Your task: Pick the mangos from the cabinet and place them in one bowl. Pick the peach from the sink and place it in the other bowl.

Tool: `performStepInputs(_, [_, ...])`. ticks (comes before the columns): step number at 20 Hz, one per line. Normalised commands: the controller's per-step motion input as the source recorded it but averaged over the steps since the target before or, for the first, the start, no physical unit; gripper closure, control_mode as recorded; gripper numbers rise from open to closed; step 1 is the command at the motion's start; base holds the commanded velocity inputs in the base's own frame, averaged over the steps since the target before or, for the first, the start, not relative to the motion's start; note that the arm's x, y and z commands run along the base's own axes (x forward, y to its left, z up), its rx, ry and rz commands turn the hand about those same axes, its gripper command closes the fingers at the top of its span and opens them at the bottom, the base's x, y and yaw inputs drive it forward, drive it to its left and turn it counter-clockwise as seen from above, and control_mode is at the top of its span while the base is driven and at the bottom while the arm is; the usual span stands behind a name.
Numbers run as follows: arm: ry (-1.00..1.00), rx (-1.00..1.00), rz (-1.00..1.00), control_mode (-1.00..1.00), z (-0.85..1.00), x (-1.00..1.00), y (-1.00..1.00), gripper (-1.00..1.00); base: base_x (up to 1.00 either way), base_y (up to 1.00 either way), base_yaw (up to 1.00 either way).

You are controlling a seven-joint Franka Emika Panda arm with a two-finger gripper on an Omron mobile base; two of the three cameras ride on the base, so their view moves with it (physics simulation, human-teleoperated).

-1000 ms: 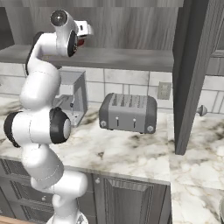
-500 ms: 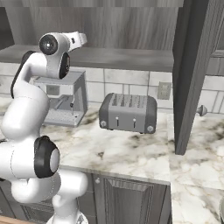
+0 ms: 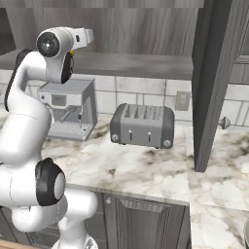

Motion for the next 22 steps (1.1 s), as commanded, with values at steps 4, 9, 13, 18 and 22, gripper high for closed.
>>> performStepInputs(4, [0.04, 0.0, 0.0, -1.0, -0.12, -0.55, 0.0, 1.0, 0.0, 0.0, 0.0])
performStepInputs(9, [0.05, 0.0, 0.0, -1.0, -0.44, -0.83, 0.0, 1.0, 0.0, 0.0, 0.0])
performStepInputs(13, [0.06, 0.0, 0.03, -1.0, -0.54, -0.77, 0.0, 1.0, 0.0, 0.0, 0.0])
performStepInputs(18, [0.08, 0.0, 0.06, -1.0, -0.62, -0.56, 0.0, 1.0, 0.0, 0.0, 0.0])
performStepInputs(22, [0.13, 0.0, 0.08, -1.0, -0.71, -0.23, 0.0, 1.0, 0.0, 0.0, 0.0])
